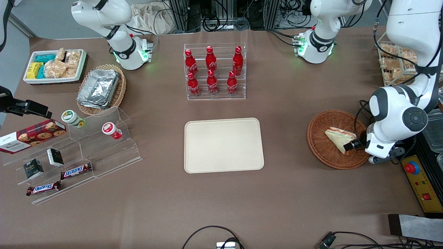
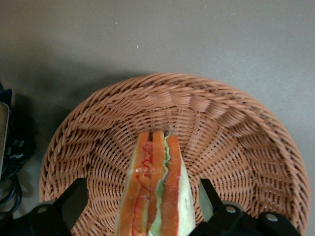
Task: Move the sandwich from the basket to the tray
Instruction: 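Lower the left gripper and close it on the wrapped sandwich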
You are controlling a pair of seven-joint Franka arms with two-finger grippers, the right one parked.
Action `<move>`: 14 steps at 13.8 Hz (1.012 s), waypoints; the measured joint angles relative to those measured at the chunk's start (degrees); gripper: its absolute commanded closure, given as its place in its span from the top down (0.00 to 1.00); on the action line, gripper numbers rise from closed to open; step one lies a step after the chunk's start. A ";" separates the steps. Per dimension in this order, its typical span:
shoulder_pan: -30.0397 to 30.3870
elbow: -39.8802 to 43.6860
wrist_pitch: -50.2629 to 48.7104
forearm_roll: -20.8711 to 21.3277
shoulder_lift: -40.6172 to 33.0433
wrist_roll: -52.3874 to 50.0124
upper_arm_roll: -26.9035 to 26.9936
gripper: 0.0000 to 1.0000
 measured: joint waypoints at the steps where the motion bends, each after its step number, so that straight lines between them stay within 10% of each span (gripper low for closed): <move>1: -0.02 -0.43 0.00 -0.14 0.09 0.01 -0.09 1.00; 5: -0.12 -1.67 -0.72 -1.61 0.11 0.01 -0.64 1.00; 10: -0.43 -2.40 -0.63 -2.65 0.18 0.06 -0.85 0.05; 14: -1.78 -0.02 -0.58 -2.72 0.15 2.79 -0.99 0.00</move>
